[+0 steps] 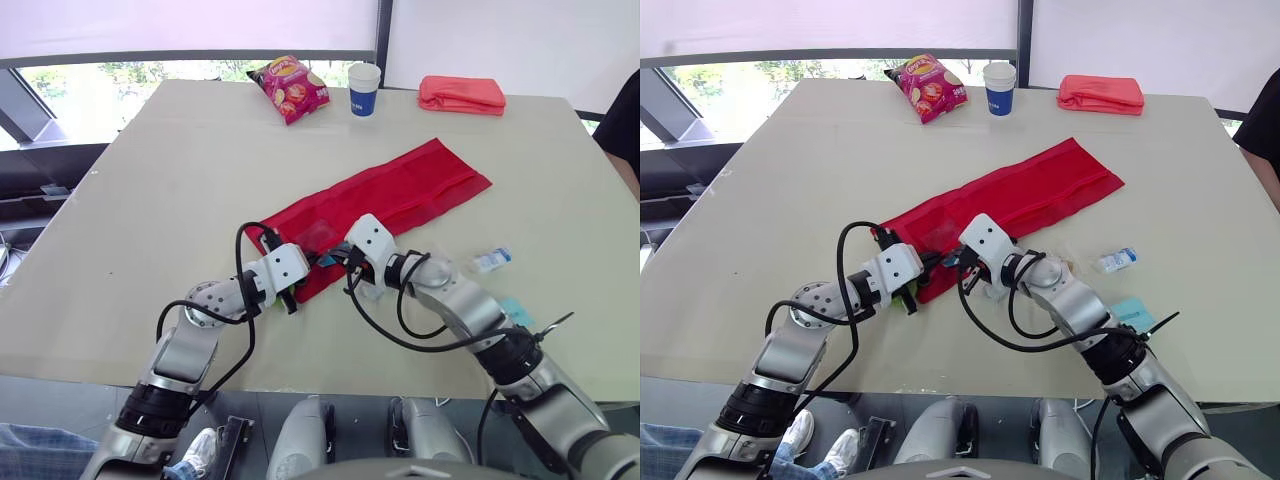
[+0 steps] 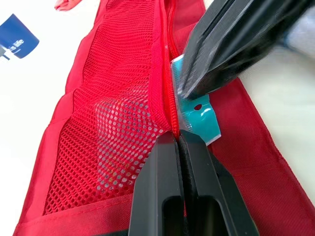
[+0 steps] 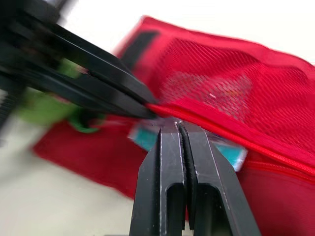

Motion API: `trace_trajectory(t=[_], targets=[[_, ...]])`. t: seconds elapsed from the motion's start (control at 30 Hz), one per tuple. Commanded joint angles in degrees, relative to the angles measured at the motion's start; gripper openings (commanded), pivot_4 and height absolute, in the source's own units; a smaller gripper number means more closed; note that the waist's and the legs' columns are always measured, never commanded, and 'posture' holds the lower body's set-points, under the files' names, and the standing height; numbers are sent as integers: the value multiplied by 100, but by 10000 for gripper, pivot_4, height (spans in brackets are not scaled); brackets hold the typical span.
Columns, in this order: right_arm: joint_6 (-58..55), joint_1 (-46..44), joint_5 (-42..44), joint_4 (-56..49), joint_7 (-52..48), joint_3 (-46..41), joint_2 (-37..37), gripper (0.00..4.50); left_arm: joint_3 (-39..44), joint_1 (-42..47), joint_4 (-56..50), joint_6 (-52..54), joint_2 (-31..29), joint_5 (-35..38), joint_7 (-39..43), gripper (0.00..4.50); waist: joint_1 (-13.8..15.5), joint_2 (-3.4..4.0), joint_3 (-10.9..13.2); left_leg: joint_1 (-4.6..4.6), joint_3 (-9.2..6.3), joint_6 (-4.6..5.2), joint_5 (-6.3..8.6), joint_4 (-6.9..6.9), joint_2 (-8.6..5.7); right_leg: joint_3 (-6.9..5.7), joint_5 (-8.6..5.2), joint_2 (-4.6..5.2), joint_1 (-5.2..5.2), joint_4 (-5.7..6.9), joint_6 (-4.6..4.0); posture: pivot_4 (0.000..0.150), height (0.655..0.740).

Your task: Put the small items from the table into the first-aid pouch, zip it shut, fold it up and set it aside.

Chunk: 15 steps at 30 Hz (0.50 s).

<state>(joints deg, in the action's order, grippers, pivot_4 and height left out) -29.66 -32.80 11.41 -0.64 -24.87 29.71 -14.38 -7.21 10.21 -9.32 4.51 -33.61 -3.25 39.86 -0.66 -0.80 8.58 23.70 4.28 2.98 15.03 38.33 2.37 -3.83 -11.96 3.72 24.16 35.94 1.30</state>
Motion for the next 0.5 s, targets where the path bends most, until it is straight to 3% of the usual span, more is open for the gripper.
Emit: trace_trajectory(t=[0.03, 0.5], targets=[[140, -140, -254, 24, -54, -157, 131, 598, 77, -1, -155, -173, -33, 81, 31, 0, -4, 0, 0, 0, 1, -1, 0, 0, 0, 0, 0, 0, 0, 0, 0, 1500, 7400], [-106, -174, -678, 206, -252, -231, 535, 598, 56, 30, -119, -229, -15, 99, 53, 0, -10, 0, 0, -2, 0, -5, -3, 0, 0, 0, 0, -3, 0, 4, 1, 1500, 7400]])
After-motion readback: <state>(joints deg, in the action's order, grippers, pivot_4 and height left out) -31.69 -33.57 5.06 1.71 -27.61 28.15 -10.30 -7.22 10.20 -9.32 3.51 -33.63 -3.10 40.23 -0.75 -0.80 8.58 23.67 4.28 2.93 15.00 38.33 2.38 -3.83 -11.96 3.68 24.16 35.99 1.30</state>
